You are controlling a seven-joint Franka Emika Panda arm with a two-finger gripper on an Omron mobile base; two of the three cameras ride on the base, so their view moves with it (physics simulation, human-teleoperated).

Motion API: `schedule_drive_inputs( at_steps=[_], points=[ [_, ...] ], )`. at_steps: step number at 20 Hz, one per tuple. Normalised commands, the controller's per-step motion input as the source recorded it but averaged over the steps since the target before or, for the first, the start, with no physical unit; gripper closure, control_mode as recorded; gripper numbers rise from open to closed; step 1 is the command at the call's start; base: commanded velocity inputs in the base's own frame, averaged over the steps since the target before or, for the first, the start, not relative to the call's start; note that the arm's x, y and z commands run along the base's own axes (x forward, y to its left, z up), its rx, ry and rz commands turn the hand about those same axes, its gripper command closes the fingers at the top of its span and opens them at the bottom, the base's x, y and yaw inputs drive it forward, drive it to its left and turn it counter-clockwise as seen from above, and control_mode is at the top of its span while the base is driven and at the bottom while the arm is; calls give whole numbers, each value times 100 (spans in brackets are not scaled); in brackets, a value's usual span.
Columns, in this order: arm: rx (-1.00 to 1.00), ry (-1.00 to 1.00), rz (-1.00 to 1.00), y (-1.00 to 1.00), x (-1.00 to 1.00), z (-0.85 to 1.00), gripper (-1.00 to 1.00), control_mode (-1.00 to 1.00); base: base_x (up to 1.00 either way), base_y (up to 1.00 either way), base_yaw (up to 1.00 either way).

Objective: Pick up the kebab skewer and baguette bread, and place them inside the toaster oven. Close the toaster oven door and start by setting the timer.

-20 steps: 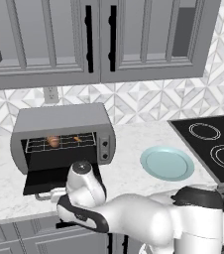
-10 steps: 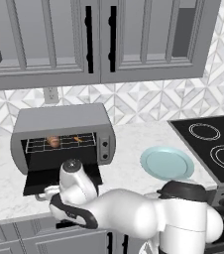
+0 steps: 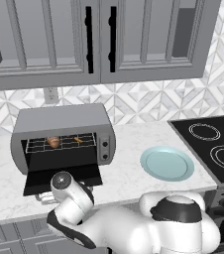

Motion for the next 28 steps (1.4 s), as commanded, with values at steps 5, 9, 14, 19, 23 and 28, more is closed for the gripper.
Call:
schedule_drive_inputs(
  at_steps=[5, 9, 14, 19, 23, 28],
  points=[
    [0, -12, 0, -17, 45, 0, -100, -100, 0, 0, 0],
    [0, -12, 0, -40, 47, 0, -100, -100, 0, 0, 0],
    [0, -22, 0, -60, 33, 0, -100, -100, 0, 0, 0],
    [0, -11, 0, -60, 61, 10, -100, -100, 0, 0, 0],
    [0, -4, 0, -44, 68, 45, -100, -100, 0, 0, 0],
    [0, -2, 0, -39, 72, 64, -100, -100, 0, 0, 0]
  ],
)
